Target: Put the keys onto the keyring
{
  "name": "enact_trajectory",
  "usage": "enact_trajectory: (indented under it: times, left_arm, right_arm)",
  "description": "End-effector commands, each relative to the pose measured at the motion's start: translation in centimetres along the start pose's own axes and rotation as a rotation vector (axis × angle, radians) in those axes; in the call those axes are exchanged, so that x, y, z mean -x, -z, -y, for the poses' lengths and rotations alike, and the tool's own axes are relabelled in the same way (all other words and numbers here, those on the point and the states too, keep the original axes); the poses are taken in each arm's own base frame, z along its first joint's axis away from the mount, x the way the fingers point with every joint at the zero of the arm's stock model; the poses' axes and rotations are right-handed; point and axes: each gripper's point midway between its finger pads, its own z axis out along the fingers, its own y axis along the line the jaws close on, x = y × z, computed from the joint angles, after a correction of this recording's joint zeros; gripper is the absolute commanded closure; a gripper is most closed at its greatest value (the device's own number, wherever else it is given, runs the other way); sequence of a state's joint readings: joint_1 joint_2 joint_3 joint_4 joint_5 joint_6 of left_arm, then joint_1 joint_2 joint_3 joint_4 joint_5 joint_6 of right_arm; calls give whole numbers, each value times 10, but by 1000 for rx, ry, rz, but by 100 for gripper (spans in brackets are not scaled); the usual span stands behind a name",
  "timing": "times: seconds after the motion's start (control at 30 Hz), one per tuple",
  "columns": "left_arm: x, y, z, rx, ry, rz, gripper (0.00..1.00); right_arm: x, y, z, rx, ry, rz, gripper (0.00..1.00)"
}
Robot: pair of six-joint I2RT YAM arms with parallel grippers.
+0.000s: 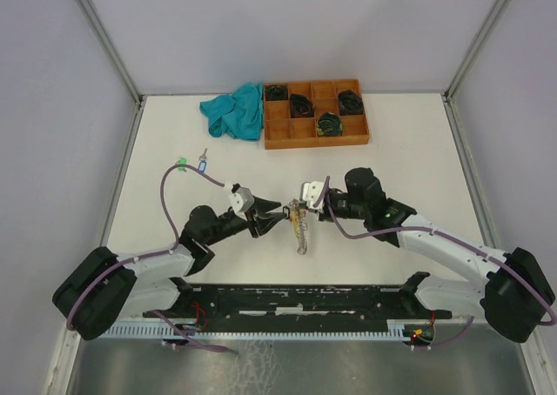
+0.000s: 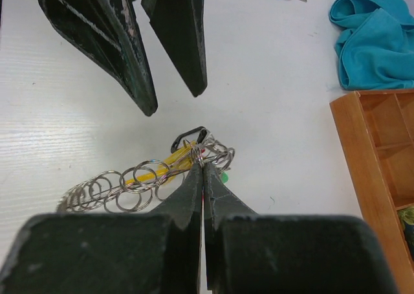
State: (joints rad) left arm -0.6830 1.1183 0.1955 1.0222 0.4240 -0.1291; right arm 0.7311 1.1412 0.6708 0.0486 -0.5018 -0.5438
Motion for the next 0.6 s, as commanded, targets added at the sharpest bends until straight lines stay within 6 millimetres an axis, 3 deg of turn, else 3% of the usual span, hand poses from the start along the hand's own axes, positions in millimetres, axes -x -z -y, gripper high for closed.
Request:
enact_trajectory:
  times: [0.0, 0.57]
  left_arm:
    - [24, -12, 16, -146, -177, 87, 58]
    - [0, -29, 12, -200, -228, 21, 69]
  right_arm:
    - [24, -1, 9, -16, 25, 89, 99]
    - [29, -2, 0, 27, 1, 125, 99]
